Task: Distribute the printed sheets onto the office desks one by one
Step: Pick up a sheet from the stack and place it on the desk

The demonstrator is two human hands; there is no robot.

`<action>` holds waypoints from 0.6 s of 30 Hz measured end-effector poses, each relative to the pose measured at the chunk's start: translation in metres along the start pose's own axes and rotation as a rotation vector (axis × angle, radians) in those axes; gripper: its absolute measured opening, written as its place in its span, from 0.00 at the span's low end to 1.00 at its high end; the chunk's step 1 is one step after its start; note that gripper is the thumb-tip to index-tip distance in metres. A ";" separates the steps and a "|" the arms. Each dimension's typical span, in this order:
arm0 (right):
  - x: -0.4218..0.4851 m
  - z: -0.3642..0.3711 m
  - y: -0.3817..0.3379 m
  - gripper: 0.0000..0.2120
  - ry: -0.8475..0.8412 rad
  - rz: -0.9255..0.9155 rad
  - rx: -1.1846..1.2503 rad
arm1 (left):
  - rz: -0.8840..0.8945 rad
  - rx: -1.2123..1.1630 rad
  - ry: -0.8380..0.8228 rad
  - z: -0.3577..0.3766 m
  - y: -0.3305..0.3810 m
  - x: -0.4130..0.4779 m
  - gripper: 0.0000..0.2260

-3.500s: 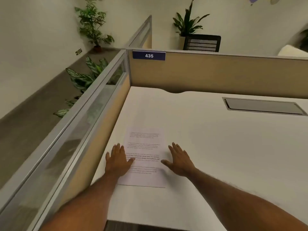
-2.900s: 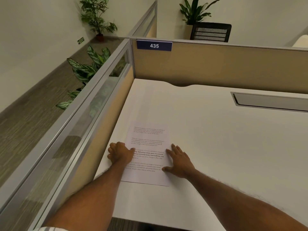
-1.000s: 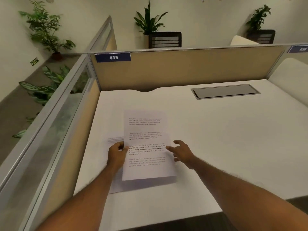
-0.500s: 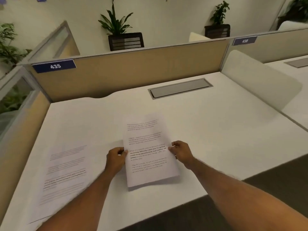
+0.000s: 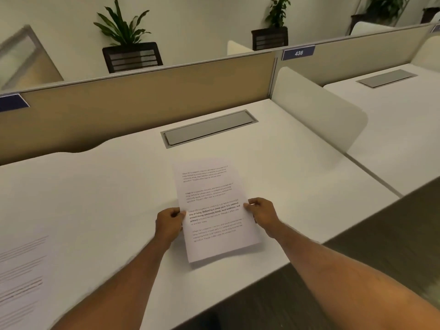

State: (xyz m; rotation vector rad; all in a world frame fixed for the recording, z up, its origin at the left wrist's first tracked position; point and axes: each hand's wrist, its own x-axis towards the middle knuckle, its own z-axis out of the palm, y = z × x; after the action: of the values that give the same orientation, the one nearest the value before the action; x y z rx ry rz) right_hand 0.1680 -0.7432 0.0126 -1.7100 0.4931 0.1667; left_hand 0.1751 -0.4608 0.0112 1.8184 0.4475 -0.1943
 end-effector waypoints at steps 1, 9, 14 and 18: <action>0.006 -0.005 -0.001 0.03 0.011 -0.003 -0.007 | 0.001 0.002 -0.013 0.008 0.003 0.005 0.07; 0.050 -0.059 -0.021 0.09 0.137 -0.033 -0.111 | 0.057 0.059 -0.155 0.075 0.031 0.052 0.06; 0.074 -0.101 -0.031 0.05 0.207 -0.064 -0.203 | 0.099 0.083 -0.275 0.122 0.048 0.065 0.06; 0.104 -0.138 -0.029 0.09 0.214 -0.062 -0.284 | 0.146 0.180 -0.309 0.160 0.059 0.076 0.04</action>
State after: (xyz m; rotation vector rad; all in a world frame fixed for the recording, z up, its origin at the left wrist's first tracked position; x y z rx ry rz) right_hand 0.2510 -0.8963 0.0280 -2.0312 0.5948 0.0076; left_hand 0.2834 -0.6113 -0.0106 1.9459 0.0805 -0.4184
